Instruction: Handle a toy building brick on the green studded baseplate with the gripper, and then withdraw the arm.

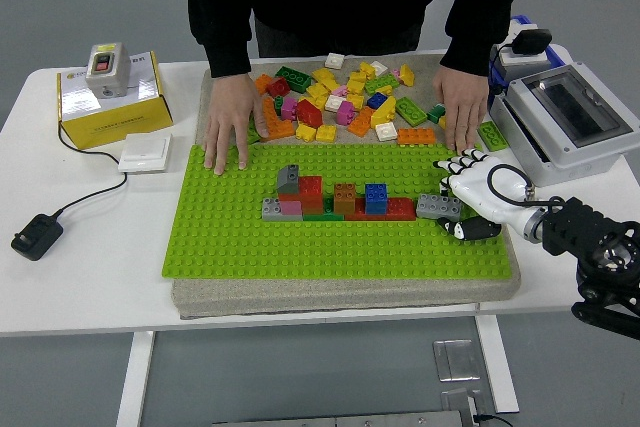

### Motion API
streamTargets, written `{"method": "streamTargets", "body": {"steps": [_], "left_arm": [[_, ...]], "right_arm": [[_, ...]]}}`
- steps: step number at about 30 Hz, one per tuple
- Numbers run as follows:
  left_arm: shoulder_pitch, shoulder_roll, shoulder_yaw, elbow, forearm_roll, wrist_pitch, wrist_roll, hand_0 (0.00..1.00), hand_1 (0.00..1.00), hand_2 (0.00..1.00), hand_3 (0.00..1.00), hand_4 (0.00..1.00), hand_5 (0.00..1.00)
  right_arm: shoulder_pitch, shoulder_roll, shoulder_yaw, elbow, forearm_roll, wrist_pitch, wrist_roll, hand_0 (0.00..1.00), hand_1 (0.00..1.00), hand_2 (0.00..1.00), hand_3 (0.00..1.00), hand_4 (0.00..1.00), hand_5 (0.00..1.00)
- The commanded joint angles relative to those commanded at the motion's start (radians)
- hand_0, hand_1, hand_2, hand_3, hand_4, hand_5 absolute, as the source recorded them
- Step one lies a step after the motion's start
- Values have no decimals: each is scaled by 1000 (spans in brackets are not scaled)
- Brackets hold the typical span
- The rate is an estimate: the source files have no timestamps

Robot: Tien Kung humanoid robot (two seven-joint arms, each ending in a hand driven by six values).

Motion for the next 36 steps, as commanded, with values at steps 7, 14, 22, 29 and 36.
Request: {"method": "streamTargets", "body": {"steps": [7,14,22,29,36], "left_arm": [[0,0,1,0,1,2,-4,729,676,663,703,349,677],[-1,1,0,0,2,2,-5,729,676,661,700,348,677],[-1,1,0,0,4,2,-5,728,673,655,694,341,679],[-2,2,1,0,4,3,-6,727,673,655,690,338,682],[-2,2,-1,0,8,3,-5,727,672,648,685,331,685]], "right_arm": [[-1,-1,5,-2,5,1,2,923,942,969,667,218,330],[-3,2,3,-3,9,-1,4,928,947,972,685,274,316],[-2,1,1,-3,10,-1,4,926,949,978,710,305,302],[-1,2,1,-3,11,0,4,925,941,980,716,299,303],[0,1,2,-1,17,0,5,926,945,980,726,310,302]]}}
